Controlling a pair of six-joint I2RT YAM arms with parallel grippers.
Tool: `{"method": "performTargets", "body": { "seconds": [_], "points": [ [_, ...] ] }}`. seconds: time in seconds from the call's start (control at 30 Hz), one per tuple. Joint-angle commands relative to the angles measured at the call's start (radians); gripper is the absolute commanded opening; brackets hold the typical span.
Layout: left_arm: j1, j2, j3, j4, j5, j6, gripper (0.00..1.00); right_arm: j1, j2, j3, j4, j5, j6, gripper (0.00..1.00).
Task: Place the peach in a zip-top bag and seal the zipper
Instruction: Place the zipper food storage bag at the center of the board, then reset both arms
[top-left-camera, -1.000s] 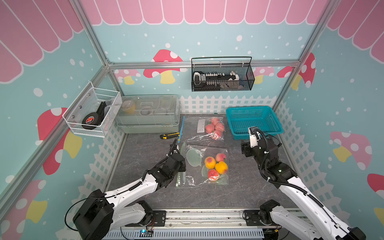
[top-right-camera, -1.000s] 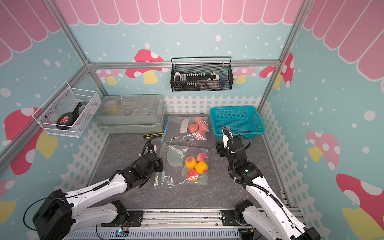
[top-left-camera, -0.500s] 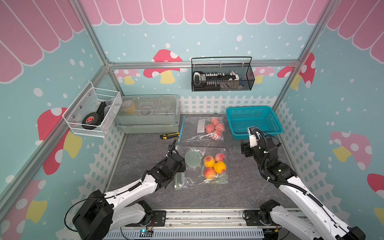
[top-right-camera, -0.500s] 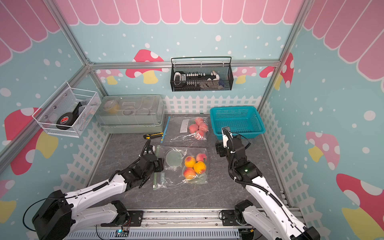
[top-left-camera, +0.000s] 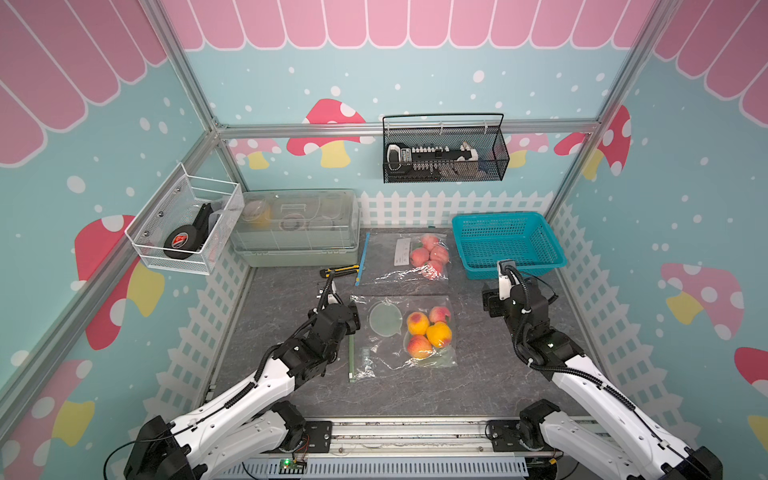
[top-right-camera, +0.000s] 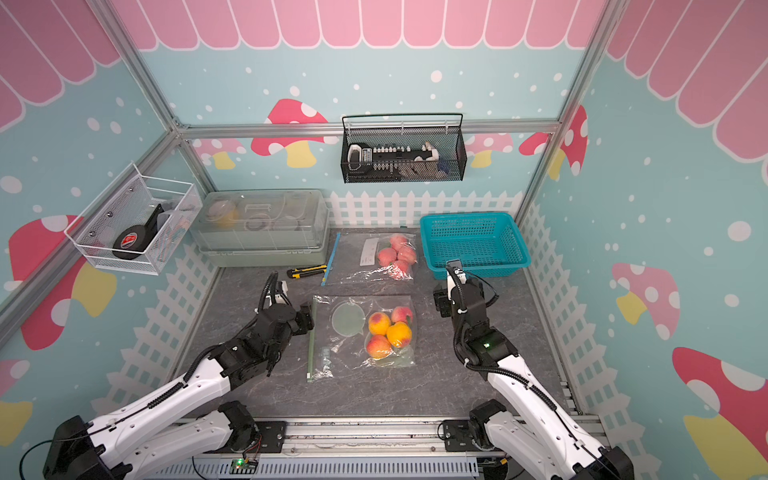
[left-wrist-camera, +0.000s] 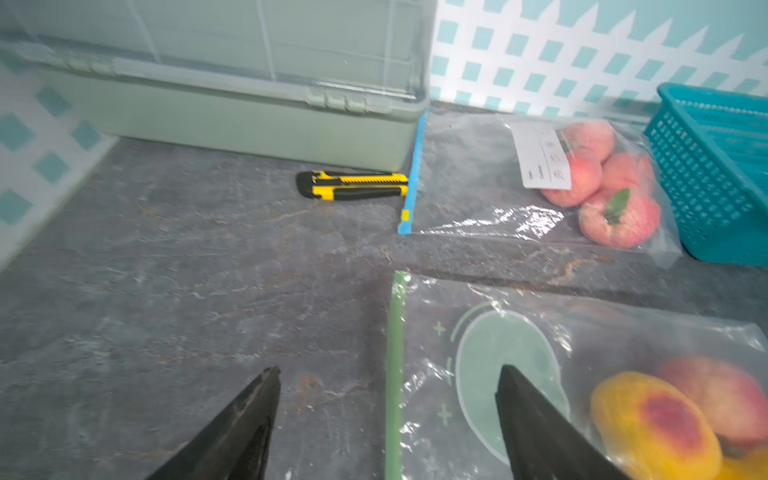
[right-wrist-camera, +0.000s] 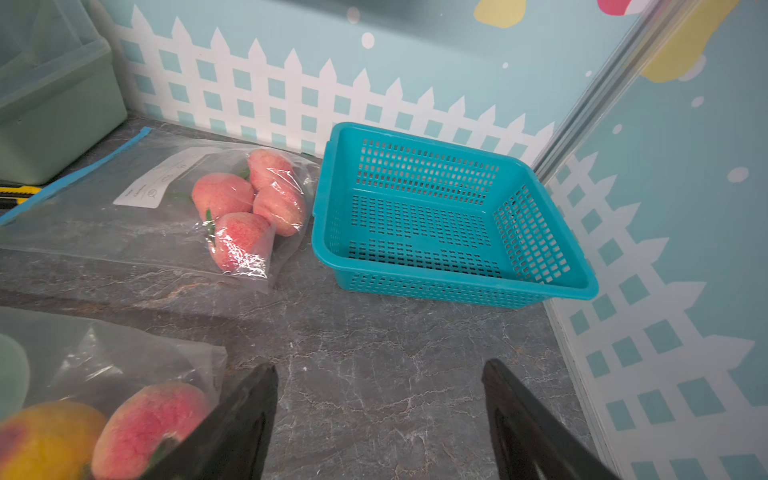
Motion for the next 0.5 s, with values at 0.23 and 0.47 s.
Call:
{"method": "performTargets", "body": {
  "seconds": [0.23, 0.47],
  "points": [
    [0.080, -0.020, -0.066, 0.301, -0.244, 0.232, 0.81, -0.007, 0.045, -0.188, 0.429, 0.263, -0.084, 0.79],
    [0.202, 0.015, -0.138, 0.470, -0.207, 0.309, 0.81, -0.050, 0.092, -0.278, 0.611, 0.321, -0.156, 0.80]
  ]
}}
